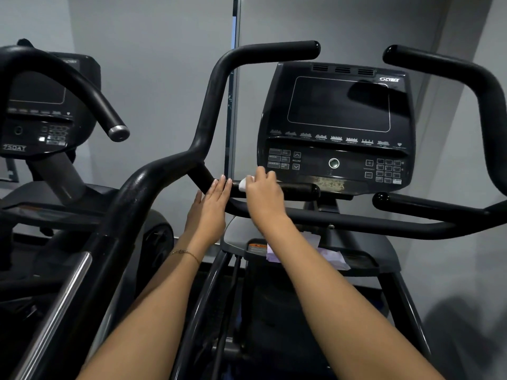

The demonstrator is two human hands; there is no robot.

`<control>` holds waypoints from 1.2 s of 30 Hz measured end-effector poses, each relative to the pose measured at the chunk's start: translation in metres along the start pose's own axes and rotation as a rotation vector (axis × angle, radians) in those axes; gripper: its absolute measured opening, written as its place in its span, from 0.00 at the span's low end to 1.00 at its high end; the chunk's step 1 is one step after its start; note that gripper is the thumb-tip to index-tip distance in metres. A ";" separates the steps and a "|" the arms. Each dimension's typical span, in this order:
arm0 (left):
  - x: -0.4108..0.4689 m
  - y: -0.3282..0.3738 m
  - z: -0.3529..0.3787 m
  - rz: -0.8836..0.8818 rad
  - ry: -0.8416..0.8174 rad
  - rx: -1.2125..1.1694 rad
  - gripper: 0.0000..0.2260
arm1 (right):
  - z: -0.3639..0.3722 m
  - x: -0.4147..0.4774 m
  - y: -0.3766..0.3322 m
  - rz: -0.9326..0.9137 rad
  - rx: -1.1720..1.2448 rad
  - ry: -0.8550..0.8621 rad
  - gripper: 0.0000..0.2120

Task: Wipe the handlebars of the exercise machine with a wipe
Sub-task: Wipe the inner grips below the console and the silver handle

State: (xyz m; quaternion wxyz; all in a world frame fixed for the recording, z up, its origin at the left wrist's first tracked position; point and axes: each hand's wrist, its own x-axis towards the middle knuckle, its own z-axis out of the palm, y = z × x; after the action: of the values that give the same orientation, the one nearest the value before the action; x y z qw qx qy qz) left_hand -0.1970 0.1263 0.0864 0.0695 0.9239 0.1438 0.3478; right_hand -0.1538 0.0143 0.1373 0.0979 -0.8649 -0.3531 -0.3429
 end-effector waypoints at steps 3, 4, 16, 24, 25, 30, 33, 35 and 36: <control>0.000 -0.004 0.004 0.016 0.011 -0.017 0.37 | 0.003 -0.009 0.016 0.009 -0.022 0.018 0.18; 0.002 -0.005 0.006 0.015 0.015 -0.030 0.38 | 0.002 -0.013 0.023 0.052 -0.028 0.038 0.18; 0.002 -0.001 0.002 -0.011 -0.021 -0.006 0.36 | -0.010 -0.006 0.025 -0.094 -0.029 -0.040 0.13; 0.000 0.011 -0.013 -0.048 -0.078 0.106 0.34 | -0.010 0.003 -0.008 -0.072 0.043 -0.070 0.12; -0.001 0.011 -0.015 -0.057 -0.089 0.105 0.34 | -0.003 -0.001 -0.009 -0.102 0.032 -0.052 0.13; -0.004 0.018 -0.025 -0.062 -0.124 0.113 0.33 | -0.003 -0.003 0.015 0.090 0.039 0.021 0.13; -0.004 0.024 -0.031 -0.077 -0.148 0.122 0.33 | -0.011 0.007 0.011 0.145 0.048 -0.003 0.12; -0.005 0.024 -0.031 -0.086 -0.170 0.143 0.33 | -0.010 0.006 0.004 0.064 0.041 0.002 0.12; -0.005 0.023 -0.031 -0.088 -0.184 0.158 0.33 | -0.008 0.003 0.004 0.000 0.029 0.008 0.12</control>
State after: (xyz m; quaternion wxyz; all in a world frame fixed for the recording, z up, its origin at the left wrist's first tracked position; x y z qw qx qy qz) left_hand -0.2160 0.1036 0.1120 0.0247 0.9473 0.2041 0.2458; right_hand -0.1532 0.0098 0.1454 0.1120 -0.8620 -0.3576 -0.3413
